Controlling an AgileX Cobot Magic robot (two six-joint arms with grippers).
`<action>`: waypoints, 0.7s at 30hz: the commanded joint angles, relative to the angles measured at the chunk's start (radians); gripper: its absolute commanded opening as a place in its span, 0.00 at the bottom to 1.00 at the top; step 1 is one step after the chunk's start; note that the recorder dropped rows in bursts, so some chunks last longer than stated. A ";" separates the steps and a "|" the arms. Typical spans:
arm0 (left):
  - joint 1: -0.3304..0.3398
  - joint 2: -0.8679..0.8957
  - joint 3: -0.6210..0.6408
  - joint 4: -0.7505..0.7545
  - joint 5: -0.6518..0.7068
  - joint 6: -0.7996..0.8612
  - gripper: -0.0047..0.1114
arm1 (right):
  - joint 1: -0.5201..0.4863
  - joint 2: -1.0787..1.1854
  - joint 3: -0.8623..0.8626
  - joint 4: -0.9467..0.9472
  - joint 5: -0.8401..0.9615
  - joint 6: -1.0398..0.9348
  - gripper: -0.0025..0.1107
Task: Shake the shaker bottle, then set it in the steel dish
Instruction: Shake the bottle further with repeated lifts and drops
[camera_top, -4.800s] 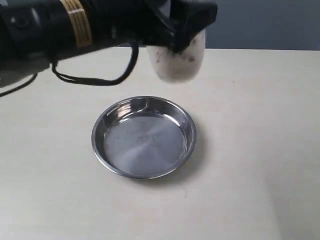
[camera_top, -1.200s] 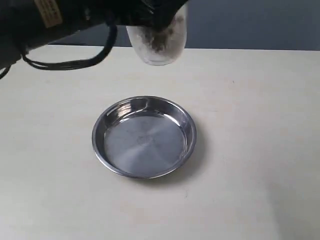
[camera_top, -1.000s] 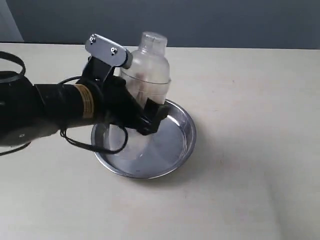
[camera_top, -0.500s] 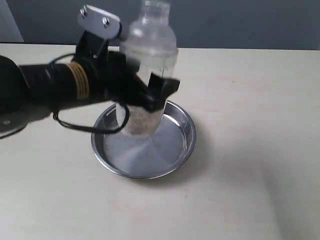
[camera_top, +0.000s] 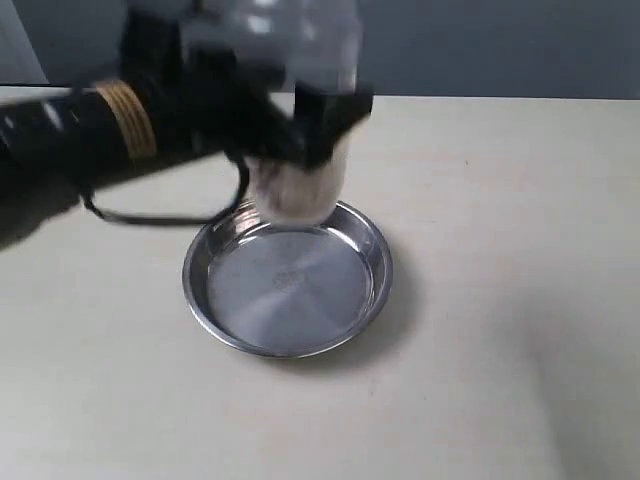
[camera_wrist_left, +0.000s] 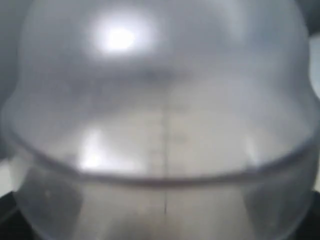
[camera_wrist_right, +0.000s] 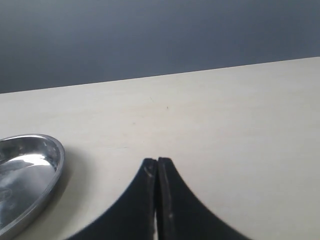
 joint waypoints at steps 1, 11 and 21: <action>0.000 0.002 0.038 -0.007 0.112 0.033 0.04 | 0.003 0.004 0.001 -0.003 -0.014 -0.004 0.01; 0.019 0.003 0.041 -0.039 0.141 0.071 0.04 | 0.003 0.004 0.001 -0.003 -0.014 -0.004 0.01; 0.025 0.121 0.063 0.053 0.107 -0.076 0.04 | 0.003 0.004 0.001 -0.003 -0.014 -0.004 0.01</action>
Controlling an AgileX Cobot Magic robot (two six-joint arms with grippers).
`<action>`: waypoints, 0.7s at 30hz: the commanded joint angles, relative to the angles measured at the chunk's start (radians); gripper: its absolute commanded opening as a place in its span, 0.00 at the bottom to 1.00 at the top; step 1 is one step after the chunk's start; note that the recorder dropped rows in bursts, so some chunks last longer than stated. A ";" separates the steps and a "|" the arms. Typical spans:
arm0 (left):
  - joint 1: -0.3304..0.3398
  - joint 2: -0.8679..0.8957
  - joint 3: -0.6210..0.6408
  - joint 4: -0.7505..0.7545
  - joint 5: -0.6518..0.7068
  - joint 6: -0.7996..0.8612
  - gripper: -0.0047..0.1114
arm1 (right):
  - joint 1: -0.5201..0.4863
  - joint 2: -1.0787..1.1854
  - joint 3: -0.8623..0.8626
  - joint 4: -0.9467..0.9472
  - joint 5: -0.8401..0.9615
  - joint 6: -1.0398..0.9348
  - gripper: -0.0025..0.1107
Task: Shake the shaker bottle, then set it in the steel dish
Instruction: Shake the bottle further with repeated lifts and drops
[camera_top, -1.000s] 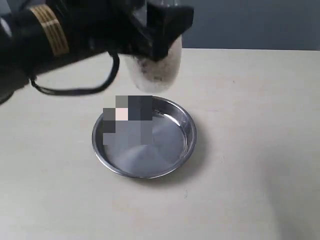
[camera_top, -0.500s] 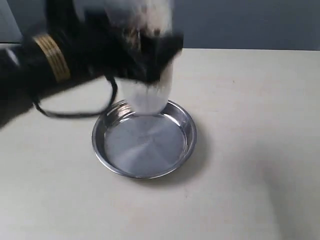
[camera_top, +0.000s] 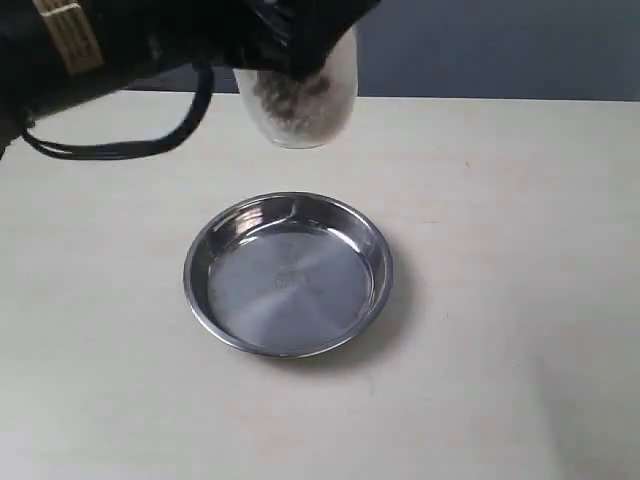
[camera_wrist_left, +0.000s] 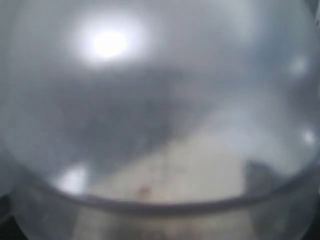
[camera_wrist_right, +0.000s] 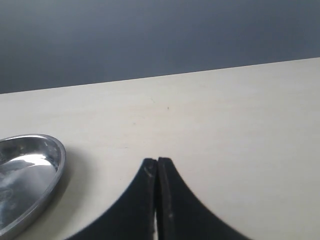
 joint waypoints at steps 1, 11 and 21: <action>0.026 0.180 0.127 -0.033 -0.003 -0.080 0.04 | 0.003 0.004 0.001 -0.003 -0.014 -0.004 0.01; 0.019 0.161 0.087 0.012 0.111 -0.071 0.04 | 0.003 0.004 0.001 -0.003 -0.014 -0.004 0.01; -0.030 0.104 0.079 0.174 -0.044 -0.157 0.04 | 0.003 0.004 0.001 -0.003 -0.018 -0.004 0.01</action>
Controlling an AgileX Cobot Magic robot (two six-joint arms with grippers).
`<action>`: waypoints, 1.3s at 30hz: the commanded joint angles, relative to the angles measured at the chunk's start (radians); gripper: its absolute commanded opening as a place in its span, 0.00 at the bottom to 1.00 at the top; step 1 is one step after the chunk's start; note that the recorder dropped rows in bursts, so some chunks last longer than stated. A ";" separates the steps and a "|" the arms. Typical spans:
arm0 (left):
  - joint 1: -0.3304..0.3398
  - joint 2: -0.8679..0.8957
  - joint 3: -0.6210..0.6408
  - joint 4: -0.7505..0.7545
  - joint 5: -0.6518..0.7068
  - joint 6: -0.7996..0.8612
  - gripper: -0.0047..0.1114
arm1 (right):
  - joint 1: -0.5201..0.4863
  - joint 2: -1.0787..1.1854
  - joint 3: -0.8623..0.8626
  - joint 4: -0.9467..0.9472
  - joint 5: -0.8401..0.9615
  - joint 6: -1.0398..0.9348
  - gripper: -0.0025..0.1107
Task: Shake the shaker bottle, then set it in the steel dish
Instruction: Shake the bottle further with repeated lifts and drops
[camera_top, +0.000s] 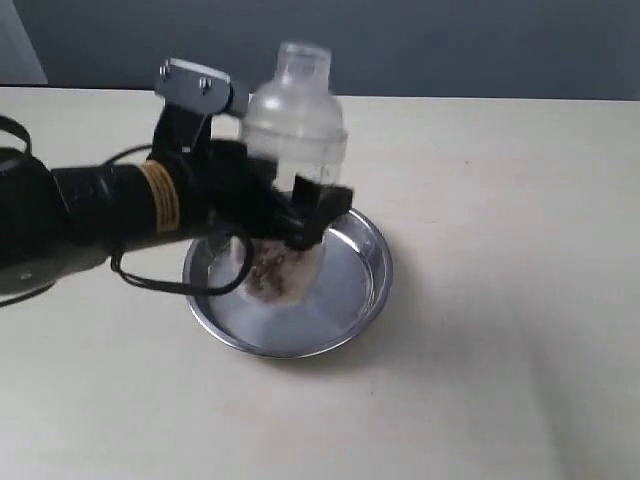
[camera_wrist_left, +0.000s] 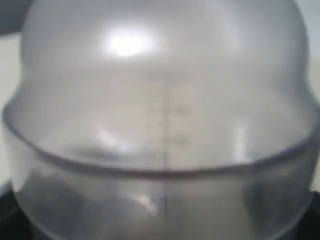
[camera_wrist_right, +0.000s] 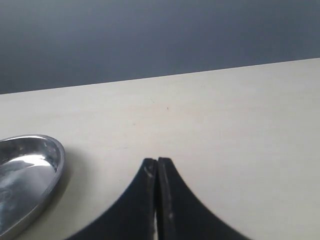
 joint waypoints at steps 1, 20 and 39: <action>-0.030 -0.097 -0.096 0.104 0.091 0.087 0.04 | 0.003 0.004 0.001 -0.003 -0.016 -0.004 0.01; 0.057 -0.078 -0.058 -0.183 0.103 -0.018 0.04 | 0.003 0.004 0.001 -0.003 -0.014 -0.004 0.01; 0.043 -0.033 -0.096 0.014 0.246 0.014 0.04 | 0.003 0.004 0.001 -0.003 -0.014 -0.004 0.01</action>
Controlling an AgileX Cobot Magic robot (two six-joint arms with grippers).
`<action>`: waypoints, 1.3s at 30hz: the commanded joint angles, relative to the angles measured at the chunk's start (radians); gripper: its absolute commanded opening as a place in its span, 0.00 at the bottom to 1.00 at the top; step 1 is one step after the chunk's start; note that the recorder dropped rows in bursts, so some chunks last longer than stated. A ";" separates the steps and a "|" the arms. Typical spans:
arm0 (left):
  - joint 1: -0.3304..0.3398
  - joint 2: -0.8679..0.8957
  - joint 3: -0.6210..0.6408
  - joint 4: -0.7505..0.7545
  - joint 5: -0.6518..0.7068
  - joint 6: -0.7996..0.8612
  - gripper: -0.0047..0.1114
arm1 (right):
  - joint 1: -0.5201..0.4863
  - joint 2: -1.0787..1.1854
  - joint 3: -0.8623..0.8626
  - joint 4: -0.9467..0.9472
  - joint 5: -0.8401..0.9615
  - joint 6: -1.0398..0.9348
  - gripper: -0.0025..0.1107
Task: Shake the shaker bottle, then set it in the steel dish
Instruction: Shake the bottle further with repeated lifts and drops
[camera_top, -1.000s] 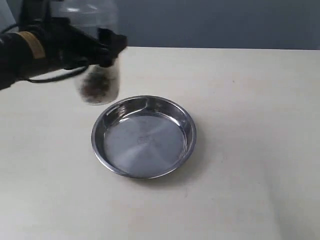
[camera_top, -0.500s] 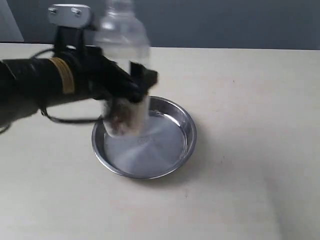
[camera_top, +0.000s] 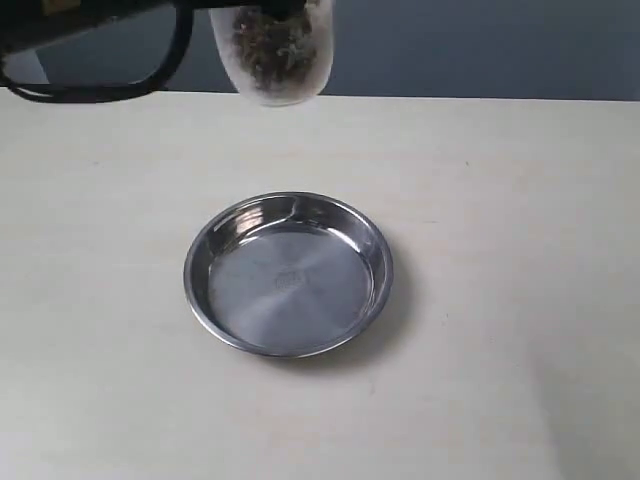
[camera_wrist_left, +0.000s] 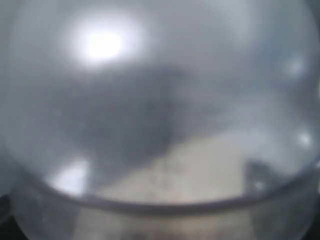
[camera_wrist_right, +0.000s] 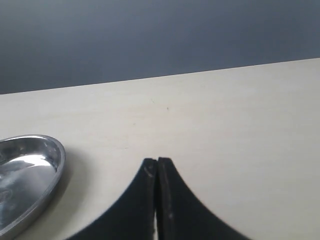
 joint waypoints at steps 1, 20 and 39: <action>0.011 0.195 0.191 -0.167 0.090 0.005 0.04 | 0.003 0.004 0.001 -0.003 -0.014 -0.004 0.01; -0.029 0.167 0.168 -0.059 -0.338 -0.060 0.04 | 0.003 0.004 0.001 -0.003 -0.012 -0.004 0.01; -0.001 -0.017 -0.021 -0.084 0.040 0.090 0.04 | 0.003 0.004 0.001 -0.003 -0.012 -0.004 0.01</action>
